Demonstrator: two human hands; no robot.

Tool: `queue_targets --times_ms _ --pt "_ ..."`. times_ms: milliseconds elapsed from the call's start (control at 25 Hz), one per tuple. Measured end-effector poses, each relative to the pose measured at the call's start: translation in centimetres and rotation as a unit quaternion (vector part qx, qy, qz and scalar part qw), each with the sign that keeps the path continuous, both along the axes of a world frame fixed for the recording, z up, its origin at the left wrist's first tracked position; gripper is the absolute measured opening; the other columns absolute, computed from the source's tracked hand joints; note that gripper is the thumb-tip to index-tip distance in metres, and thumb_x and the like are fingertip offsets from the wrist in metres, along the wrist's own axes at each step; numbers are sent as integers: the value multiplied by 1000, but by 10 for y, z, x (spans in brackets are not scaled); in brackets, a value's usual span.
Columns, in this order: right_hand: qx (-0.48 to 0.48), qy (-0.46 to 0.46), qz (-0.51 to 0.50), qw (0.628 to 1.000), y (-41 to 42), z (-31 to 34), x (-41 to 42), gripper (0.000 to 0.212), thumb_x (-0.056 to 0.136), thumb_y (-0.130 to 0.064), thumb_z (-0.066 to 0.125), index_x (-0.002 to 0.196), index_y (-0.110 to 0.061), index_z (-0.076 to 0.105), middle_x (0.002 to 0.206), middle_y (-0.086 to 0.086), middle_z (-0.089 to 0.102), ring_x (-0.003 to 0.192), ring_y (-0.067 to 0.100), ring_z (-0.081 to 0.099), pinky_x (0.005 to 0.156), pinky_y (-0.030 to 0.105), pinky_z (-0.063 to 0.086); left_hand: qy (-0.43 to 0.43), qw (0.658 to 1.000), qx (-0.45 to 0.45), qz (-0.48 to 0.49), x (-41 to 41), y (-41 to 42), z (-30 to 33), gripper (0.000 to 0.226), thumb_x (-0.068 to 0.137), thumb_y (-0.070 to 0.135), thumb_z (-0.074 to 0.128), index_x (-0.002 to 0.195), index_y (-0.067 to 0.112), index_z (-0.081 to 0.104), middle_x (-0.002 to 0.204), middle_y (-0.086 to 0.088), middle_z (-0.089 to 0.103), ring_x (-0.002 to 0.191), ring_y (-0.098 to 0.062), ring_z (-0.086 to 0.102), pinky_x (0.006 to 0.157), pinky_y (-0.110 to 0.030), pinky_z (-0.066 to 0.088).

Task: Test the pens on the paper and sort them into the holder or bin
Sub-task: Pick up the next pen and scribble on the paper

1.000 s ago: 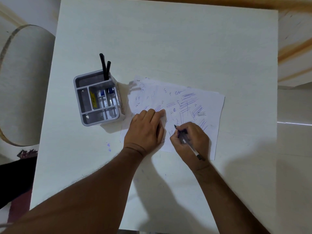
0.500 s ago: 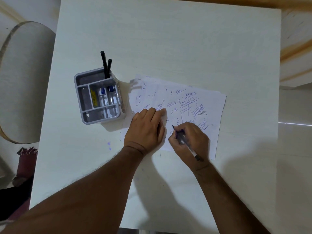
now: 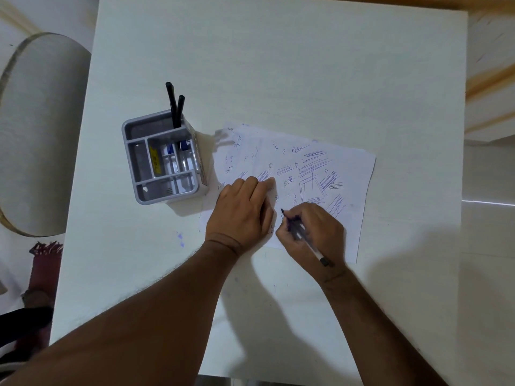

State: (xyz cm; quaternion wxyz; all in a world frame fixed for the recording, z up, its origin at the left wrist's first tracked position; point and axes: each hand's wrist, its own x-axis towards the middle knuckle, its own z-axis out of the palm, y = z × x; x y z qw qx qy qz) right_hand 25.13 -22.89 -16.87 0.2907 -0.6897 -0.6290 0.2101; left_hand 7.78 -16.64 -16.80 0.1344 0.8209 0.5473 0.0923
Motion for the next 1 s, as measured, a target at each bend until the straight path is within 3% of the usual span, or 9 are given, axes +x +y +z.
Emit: queue_targets --times_ms 160,280,400,520,640,760,880,1000 --pt "-1 37 -14 999 1 0 2 7 87 -23 75 88 -17 71 80 -6 72 73 16 70 63 38 60 -2 1000 0 -1 0 0 0 41 93 26 51 132 17 61 100 -2 58 86 -25 51 78 -39 41" --pt "18 -13 41 999 -3 -1 2 10 88 -26 73 87 -17 71 78 -6 70 70 17 68 62 36 59 -7 1000 0 -1 0 0 0 41 93 27 51 131 16 62 100 -2 58 86 -25 51 77 -39 42" --pt "10 23 9 1000 -1 -1 4 12 89 -27 72 89 -15 72 80 -4 72 72 17 69 64 35 60 -1 1000 -1 -3 0 0 0 42 93 28 51 132 16 61 101 -2 58 87 -25 52 78 -39 42" --pt "19 -15 38 999 -2 -2 2 8 88 -25 73 87 -17 71 78 -5 70 70 16 67 62 37 58 -3 1000 1 0 1 0 -1 42 92 26 54 132 16 61 100 -2 58 87 -25 51 78 -39 42" --pt "9 29 -14 999 1 2 1 5 87 -22 74 88 -19 71 79 -8 70 73 16 69 63 37 59 -2 1000 10 -1 0 0 -3 41 92 25 55 131 16 62 100 -2 58 86 -26 52 77 -39 41" --pt "27 -18 34 999 -2 1 0 6 88 -24 71 86 -19 70 77 -8 68 70 16 66 60 36 57 -5 1000 11 0 0 0 -4 41 92 25 56 131 16 63 99 -2 58 86 -26 51 77 -39 41" --pt "13 10 -11 1000 1 1 1 6 89 -25 72 88 -19 71 78 -8 70 73 15 68 62 34 58 -4 1000 16 0 0 0 -4 41 91 25 55 131 16 63 98 -2 58 85 -25 51 76 -38 39" --pt "34 -41 54 997 -2 -1 0 11 90 -27 70 85 -18 71 77 -7 68 69 16 66 61 35 57 -11 1000 14 2 0 -1 -4 41 92 26 54 130 16 63 98 -1 57 85 -24 50 77 -38 39"
